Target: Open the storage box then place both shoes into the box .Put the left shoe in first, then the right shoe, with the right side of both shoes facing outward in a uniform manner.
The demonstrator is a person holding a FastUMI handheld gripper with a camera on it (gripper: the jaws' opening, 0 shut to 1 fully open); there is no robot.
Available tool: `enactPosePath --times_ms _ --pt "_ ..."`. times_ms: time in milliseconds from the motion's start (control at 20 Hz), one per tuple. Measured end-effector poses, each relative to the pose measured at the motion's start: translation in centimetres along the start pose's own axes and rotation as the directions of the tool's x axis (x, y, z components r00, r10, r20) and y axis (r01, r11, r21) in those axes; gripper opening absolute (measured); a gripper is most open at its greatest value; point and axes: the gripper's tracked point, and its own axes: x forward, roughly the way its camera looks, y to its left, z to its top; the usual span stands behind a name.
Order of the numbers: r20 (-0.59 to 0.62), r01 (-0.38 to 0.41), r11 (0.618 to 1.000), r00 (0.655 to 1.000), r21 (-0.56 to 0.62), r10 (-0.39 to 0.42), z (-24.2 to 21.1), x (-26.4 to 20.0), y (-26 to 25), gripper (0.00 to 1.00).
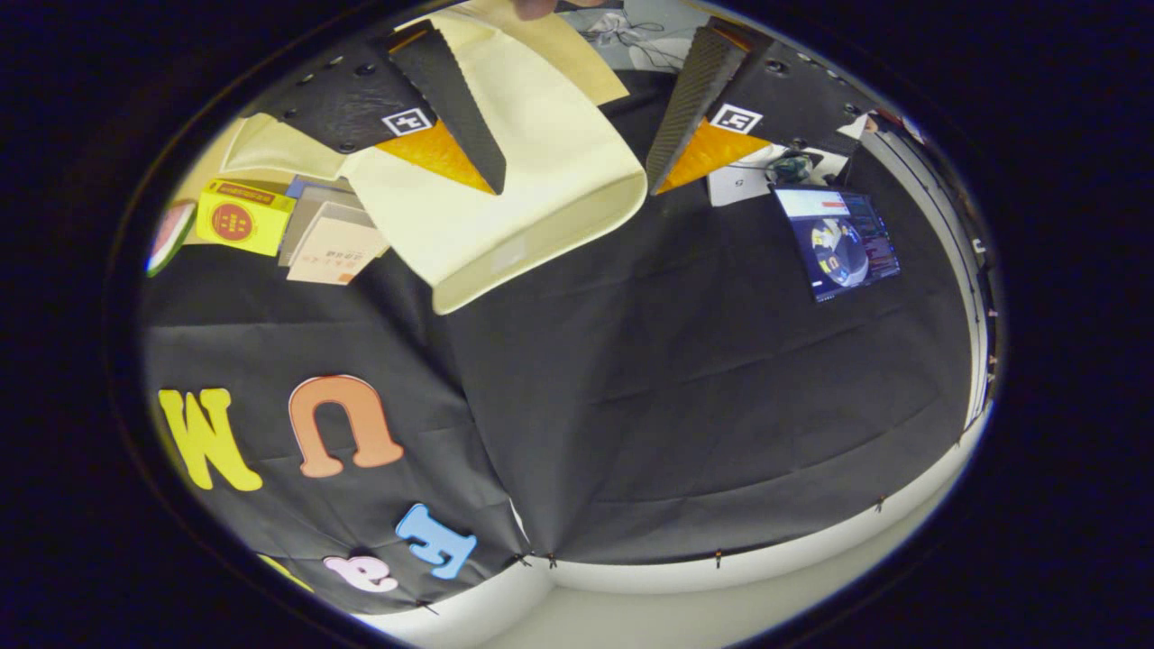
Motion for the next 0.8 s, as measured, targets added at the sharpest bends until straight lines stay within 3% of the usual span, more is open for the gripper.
enactPosePath --times_ms 450,800 --pt "0.168 0.216 0.976 0.964 -0.028 -0.208 2.0 -3.5 -6.0 0.95" --pt "0.301 0.43 0.899 0.871 -0.087 -0.387 2.7 -12.9 -13.5 0.96"
